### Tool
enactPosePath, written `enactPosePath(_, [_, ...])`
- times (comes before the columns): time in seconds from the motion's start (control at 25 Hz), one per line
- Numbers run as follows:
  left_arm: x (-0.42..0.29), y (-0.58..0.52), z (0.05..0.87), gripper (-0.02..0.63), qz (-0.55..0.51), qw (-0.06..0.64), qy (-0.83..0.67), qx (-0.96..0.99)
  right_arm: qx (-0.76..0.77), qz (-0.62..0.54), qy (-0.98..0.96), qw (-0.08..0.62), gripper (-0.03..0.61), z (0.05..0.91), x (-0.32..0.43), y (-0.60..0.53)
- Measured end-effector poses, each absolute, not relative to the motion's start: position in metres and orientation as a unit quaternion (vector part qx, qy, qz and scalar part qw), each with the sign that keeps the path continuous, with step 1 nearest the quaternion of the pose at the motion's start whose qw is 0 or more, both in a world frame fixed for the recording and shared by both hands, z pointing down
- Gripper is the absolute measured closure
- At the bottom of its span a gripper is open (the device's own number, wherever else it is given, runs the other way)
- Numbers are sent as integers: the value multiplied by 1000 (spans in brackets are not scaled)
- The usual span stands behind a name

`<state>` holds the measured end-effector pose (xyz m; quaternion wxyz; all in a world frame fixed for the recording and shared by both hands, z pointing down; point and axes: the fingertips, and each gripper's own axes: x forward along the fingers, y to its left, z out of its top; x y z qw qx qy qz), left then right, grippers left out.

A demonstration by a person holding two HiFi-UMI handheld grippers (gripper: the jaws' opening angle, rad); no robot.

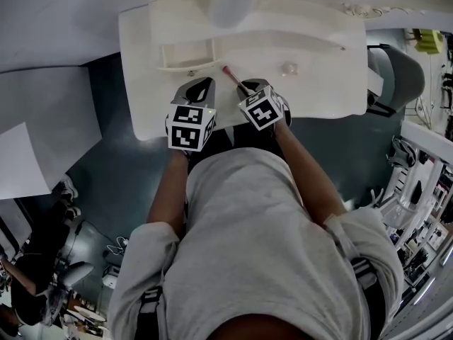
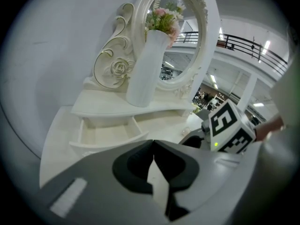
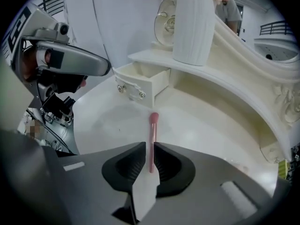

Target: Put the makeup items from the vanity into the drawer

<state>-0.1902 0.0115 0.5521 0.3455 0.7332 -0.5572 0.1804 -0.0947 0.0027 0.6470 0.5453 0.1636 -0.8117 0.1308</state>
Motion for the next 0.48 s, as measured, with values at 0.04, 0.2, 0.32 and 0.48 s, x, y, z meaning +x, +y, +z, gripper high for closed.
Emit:
enactPosePath(0.04, [-192, 12, 554, 611, 181, 347, -557, 733, 165, 130, -810, 548, 523, 649, -95, 3])
enactPosePath(0.2, [-195, 14, 557, 611, 182, 352, -555, 731, 166, 127, -802, 559, 509, 655, -96, 2])
enactPosePath(0.32, [-196, 11, 558, 611, 180, 355, -553, 732, 166, 129, -796, 567, 509, 660, -95, 0])
enactPosePath(0.48, [-199, 8, 560, 611, 179, 355, -552, 733, 168, 131, -792, 572, 512, 669, -95, -2])
